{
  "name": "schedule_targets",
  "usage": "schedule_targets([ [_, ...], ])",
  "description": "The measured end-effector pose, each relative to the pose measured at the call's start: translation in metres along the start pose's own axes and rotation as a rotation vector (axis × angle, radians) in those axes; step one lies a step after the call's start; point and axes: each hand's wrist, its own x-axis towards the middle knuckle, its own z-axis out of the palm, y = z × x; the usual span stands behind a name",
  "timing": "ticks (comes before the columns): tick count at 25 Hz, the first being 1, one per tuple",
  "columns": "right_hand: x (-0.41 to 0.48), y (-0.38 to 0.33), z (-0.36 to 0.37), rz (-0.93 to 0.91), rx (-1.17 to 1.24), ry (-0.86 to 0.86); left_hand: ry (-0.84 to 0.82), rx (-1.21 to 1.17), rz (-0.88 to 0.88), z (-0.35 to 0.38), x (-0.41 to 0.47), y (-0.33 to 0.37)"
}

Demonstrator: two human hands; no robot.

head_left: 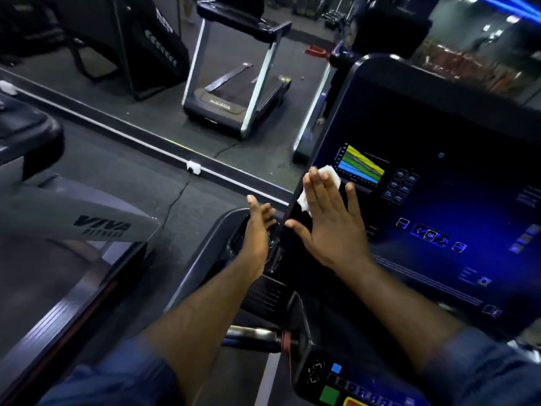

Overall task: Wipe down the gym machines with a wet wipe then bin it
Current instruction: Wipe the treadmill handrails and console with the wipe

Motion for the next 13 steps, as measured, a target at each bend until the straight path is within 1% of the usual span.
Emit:
schedule_targets([
  [1,-0.007,-0.011,0.004,-0.026,0.001,-0.029,-0.025,0.004,-0.001,0.000,0.002,0.006],
  [3,-0.038,-0.023,0.024,-0.175,-0.018,-0.069,-0.082,0.026,-0.020,0.001,0.006,0.017],
  [4,-0.047,-0.017,0.029,-0.266,-0.037,-0.088,-0.115,0.048,-0.029,0.002,0.009,0.020],
  [6,-0.028,0.013,0.021,-0.405,-0.098,-0.044,-0.177,0.078,-0.031,0.012,0.016,0.035],
  [7,-0.006,0.028,0.006,-0.383,-0.138,-0.016,-0.206,0.090,-0.031,0.020,0.018,0.045],
  [8,0.021,0.043,-0.014,-0.284,-0.147,0.015,-0.224,0.095,-0.020,0.028,0.020,0.053],
  [10,0.065,0.059,-0.045,0.008,-0.096,0.099,-0.256,0.143,-0.014,0.041,0.019,0.065],
  [11,0.071,0.052,-0.049,0.118,-0.048,0.127,-0.280,0.167,-0.010,0.044,0.018,0.066],
  [12,0.067,0.040,-0.045,0.173,-0.009,0.129,-0.297,0.165,-0.004,0.045,0.019,0.066],
  [13,0.054,0.024,-0.033,0.155,0.004,0.103,-0.308,0.161,-0.007,0.045,0.020,0.066],
])
